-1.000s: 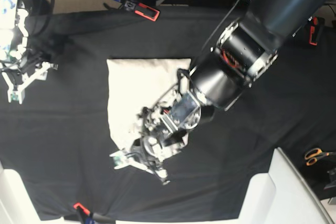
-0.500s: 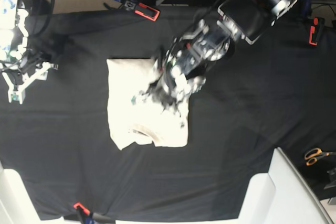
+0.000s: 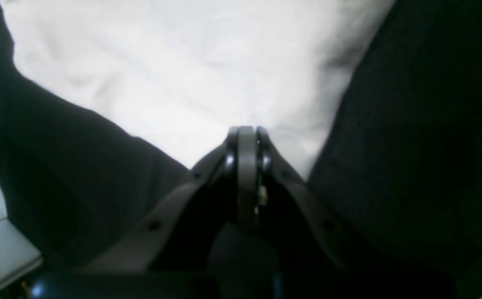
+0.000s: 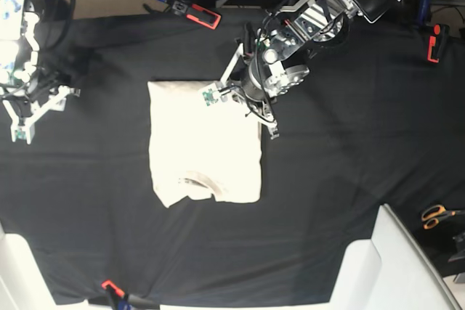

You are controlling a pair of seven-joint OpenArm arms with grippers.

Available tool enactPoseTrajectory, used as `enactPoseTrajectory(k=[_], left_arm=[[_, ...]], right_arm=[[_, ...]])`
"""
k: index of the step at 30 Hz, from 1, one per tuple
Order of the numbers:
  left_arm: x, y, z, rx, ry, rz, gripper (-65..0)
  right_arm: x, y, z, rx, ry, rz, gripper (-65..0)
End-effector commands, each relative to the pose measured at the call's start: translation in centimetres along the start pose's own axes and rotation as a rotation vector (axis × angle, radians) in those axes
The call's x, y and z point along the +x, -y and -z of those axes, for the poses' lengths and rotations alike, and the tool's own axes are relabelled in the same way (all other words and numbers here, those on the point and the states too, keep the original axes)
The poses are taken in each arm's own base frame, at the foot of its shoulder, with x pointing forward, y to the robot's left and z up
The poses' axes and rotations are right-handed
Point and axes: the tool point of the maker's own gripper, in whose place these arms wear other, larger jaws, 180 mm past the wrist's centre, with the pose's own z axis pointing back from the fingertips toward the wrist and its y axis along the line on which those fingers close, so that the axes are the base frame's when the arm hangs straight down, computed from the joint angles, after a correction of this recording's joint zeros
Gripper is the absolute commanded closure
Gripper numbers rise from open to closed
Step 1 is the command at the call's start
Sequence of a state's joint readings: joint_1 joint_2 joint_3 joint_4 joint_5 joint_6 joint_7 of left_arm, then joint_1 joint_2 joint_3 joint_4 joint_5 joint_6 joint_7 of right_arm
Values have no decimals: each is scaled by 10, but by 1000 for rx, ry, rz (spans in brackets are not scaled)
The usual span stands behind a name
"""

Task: Fold the T-shirt properly
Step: 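Release the shirt and raise the left gripper away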

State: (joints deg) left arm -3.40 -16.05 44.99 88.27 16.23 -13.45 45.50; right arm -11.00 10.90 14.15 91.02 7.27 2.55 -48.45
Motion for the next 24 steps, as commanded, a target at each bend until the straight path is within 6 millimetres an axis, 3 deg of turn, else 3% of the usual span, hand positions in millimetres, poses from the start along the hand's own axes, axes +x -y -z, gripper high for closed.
enactPoseTrajectory(k=[1, 10, 14, 20, 24], left_arm=[[0, -4, 1, 12, 5, -2, 0], [-28, 21, 6, -41, -64, -2, 0], [-17, 19, 1, -33, -32, -4, 0], [3, -12, -22, 46, 1, -7, 0], [-5, -63, -40, 196, -16, -67, 0]], right_arm=[[15, 6, -4, -16, 44, -6, -390], [13, 6, -4, -16, 42, -7, -390], [14, 6, -4, -16, 43, -7, -390], [17, 5, -4, -14, 47, -8, -390], [25, -8, -12, 41, 79, -75, -386]])
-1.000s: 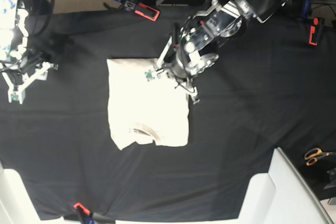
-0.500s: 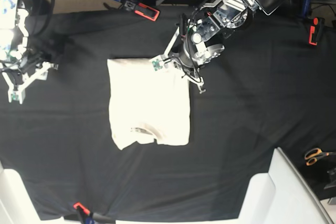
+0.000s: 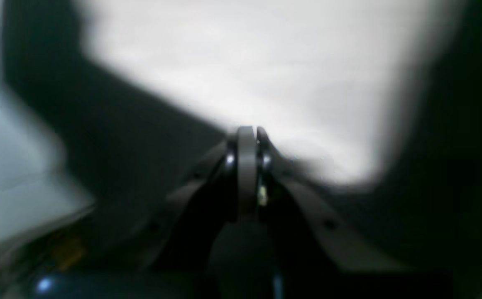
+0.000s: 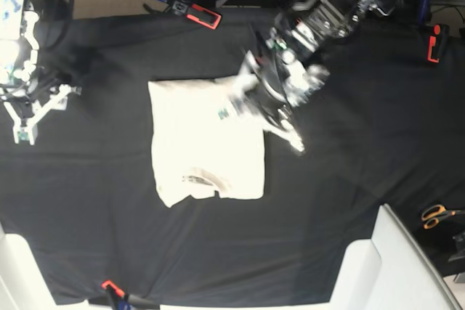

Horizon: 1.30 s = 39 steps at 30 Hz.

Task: Fold the T-shirt properly
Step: 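Release the shirt and raise the left gripper away, then press the shirt's side edge straight with the right gripper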

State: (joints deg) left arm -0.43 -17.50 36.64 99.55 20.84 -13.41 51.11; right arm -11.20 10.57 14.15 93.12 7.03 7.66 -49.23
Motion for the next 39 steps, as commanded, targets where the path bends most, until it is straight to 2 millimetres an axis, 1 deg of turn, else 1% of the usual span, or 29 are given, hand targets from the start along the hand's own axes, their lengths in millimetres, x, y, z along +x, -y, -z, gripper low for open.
enactPoseTrajectory(k=[1, 2, 3, 5, 6, 7, 8, 9, 12, 13, 14, 16, 20, 22, 23, 31, 34, 35, 39], left_arm=[[-7, -11, -3, 44, -18, 7, 0], [-17, -16, -3, 81, -51, 31, 0], [-28, -21, -4, 117, -87, 62, 0], [-59, -23, -8, 167, -177, 111, 0], [-74, -25, -11, 186, -217, 122, 0], [-89, -25, -14, 192, -257, 111, 0], [-104, -28, -18, 200, -290, 83, 0], [-120, -30, -22, 206, -321, 61, 0], [-150, -28, -30, 203, -362, 13, 0], [-160, -25, -33, 200, -379, 1, 0], [-167, -21, -35, 194, -387, -6, 0], [-176, -14, -40, 180, -395, -15, 0], [-181, 5, -43, 134, -389, -33, 0], [-181, 11, -43, 118, -386, -48, 0], [-182, 12, -44, 114, -389, -49, 0], [-175, 17, -42, 106, -373, -64, 0], [-172, 18, -42, 108, -369, -68, 0], [-172, 18, -42, 108, -369, -68, 0], [-173, 16, -42, 110, -372, -70, 0]], right_arm=[[23, -1, -9, 11, 77, -27, -365], [27, -11, -12, 43, 94, -53, -332], [30, -20, -15, 74, 106, -87, -279], [34, -36, -21, 130, 130, -142, -144], [34, -49, -22, 171, 136, -167, -56], [34, -62, -24, 210, 144, -190, 0], [33, -73, -25, 245, 149, -206, -3], [34, -84, -26, 277, 156, -215, -26], [35, -111, -29, 352, 170, -228, -8], [38, -125, -31, 386, 176, -242, -6], [35, -139, -31, 418, 158, -267, -6], [36, -160, -32, 459, 133, -328, -6], [35, -193, -36, 519, 111, -415, -6], [32, -206, -35, 549, 98, -428, -6], [28, -210, -33, 558, 84, -427, -6], [5, -214, -17, 583, -1, -418, -6], [-6, -209, -9, 580, -38, -413, -6], [-7, -203, -5, 570, -38, -406, -6], [-18, -189, 8, 559, -60, -356, -6]])
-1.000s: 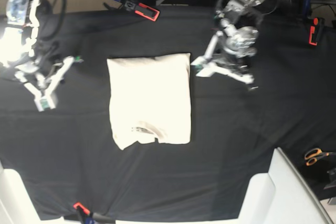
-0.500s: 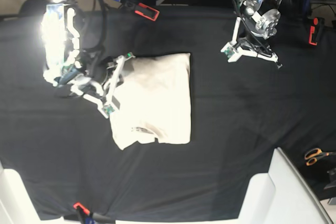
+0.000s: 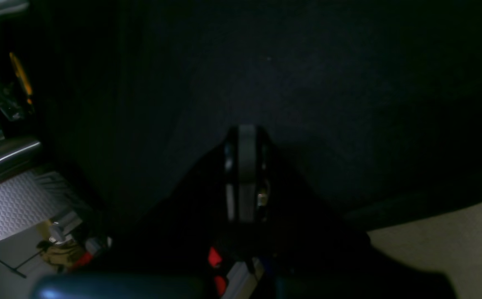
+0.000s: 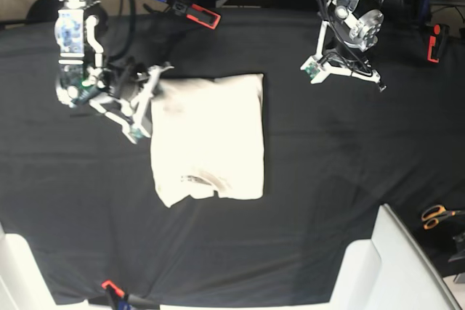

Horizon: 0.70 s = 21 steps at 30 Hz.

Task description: Fold the T-shirt properly

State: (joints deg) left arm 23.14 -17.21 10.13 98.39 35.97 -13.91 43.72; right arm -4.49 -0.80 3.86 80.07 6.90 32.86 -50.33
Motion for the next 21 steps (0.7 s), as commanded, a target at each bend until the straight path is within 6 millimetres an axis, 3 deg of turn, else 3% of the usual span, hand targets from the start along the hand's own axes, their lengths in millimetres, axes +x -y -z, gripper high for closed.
enactPoseTrajectory(k=[1, 9, 12, 16, 21], left_arm=[[2, -10, -2, 32, 9, 0, 0], [5, -9, -2, 29, 16, -1, 0], [10, -4, -3, 18, 43, -6, 0], [20, 21, -12, -43, 156, -18, 0], [31, 60, -38, -189, 296, -142, 0]], right_arm=[[10, 2, -2, 2, 35, 6, -6], [7, 8, -2, -10, 30, 23, -5], [-2, 31, -11, -60, 11, 3, -5], [-7, 67, -43, -169, 40, -69, -5], [-23, 87, -92, -340, 109, -72, -6]])
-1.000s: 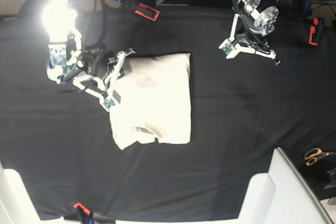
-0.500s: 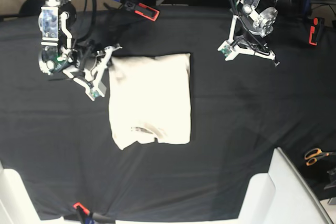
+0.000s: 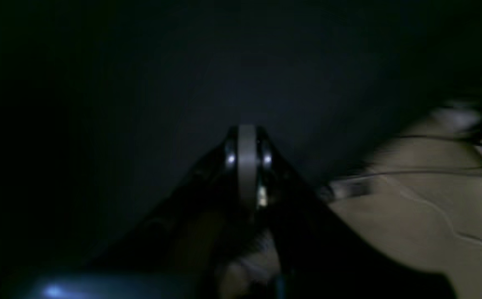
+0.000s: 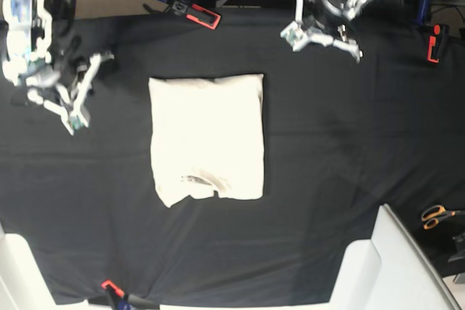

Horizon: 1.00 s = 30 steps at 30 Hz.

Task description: Fold the T-shirt properly

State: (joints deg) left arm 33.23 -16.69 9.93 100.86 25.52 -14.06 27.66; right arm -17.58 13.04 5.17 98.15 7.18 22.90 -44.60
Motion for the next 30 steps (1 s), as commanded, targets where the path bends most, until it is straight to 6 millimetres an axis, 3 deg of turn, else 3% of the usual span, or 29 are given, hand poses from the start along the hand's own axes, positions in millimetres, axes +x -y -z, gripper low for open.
enactPoseTrajectory(k=[1, 5, 8, 14, 17, 21, 26, 28, 30], left_arm=[[3, -3, -6, 15, 14, -5, 0], [-36, 30, -21, -42, -138, 24, 0], [-52, 70, -37, -132, -188, 18, 0], [-101, 111, -44, -235, -319, 21, 0], [-122, 139, -39, -295, -387, 6, 0], [-165, 175, -24, -381, -525, -22, 0], [-212, 230, -4, -540, -614, -108, 0], [-218, 244, 5, -587, -601, -223, 0], [-213, 243, 15, -570, -544, -379, 0]], right_arm=[[4, 17, -15, -74, 25, 11, -6], [-39, 14, -44, -165, -76, 129, -6], [-77, -7, -49, -122, -198, 144, -5], [-118, -48, -52, -52, -315, 239, -6], [-156, -77, -44, 0, -437, 302, -6], [-236, -109, -29, 71, -688, 369, -6], [-320, -140, 15, 103, -817, 476, -6], [-346, -154, 29, 93, -808, 528, -6], [-353, -160, 37, 61, -734, 567, -6]])
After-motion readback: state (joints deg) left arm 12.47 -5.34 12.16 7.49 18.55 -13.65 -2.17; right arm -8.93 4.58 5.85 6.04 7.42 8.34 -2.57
